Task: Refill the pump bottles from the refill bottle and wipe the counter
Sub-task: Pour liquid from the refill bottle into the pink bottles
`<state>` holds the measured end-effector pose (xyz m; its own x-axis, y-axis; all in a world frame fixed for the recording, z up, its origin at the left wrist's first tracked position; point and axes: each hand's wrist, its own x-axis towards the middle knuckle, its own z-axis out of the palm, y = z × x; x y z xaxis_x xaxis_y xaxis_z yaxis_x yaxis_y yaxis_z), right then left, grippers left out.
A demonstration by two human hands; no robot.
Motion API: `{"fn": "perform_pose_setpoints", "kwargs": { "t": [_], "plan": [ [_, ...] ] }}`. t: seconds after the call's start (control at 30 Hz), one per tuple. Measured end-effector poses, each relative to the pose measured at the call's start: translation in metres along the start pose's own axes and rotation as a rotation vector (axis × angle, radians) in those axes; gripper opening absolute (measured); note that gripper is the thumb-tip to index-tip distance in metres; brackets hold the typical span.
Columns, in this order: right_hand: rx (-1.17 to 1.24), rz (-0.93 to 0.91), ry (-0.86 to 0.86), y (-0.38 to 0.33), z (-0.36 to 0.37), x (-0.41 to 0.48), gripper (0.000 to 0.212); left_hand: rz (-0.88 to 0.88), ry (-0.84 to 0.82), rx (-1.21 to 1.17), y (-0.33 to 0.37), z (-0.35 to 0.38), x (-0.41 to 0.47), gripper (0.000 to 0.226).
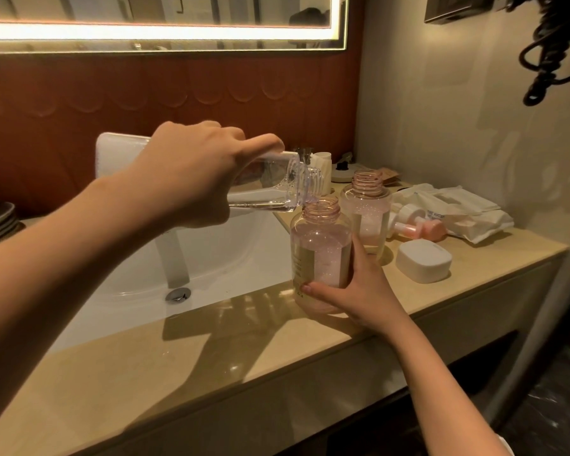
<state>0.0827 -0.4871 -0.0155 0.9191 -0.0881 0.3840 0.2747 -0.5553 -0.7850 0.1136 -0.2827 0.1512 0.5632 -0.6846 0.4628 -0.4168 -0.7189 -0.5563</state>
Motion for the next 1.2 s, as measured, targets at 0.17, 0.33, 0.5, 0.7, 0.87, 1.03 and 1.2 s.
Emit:
{"fn": "perform_pose_setpoints", "kwargs": {
  "t": [0.17,0.33,0.5,0.7,0.87,1.03,1.2],
  "plan": [
    [0.007,0.003,-0.002,-0.0004,0.0002,0.0007,0.101,0.014,0.001,0.012,-0.0015,0.0031,-0.0002,0.081],
    [0.008,-0.009,0.003,0.0004,0.0005,0.0005,0.099,0.019,0.012,0.032,-0.0011,0.0028,0.0001,0.081],
    [0.001,-0.010,0.007,0.0018,0.0006,0.0006,0.100,0.043,0.042,0.044,-0.0018,0.0022,0.0006,0.084],
    [-0.005,-0.005,0.004,0.0020,0.0004,0.0011,0.102,0.043,0.031,0.049,-0.0010,0.0017,0.0001,0.082],
    [0.008,-0.019,0.011,0.0016,-0.0001,0.0007,0.099,0.043,0.013,0.048,-0.0007,-0.0003,0.0010,0.081],
    [-0.008,-0.010,0.010,0.0026,0.0009,0.0018,0.102,0.047,0.011,0.052,-0.0011,-0.0008,0.0017,0.082],
    [-0.009,-0.017,0.012,0.0026,0.0007,0.0017,0.102,0.046,0.010,0.065,-0.0007,-0.0020,0.0020,0.083]
  ]
}}
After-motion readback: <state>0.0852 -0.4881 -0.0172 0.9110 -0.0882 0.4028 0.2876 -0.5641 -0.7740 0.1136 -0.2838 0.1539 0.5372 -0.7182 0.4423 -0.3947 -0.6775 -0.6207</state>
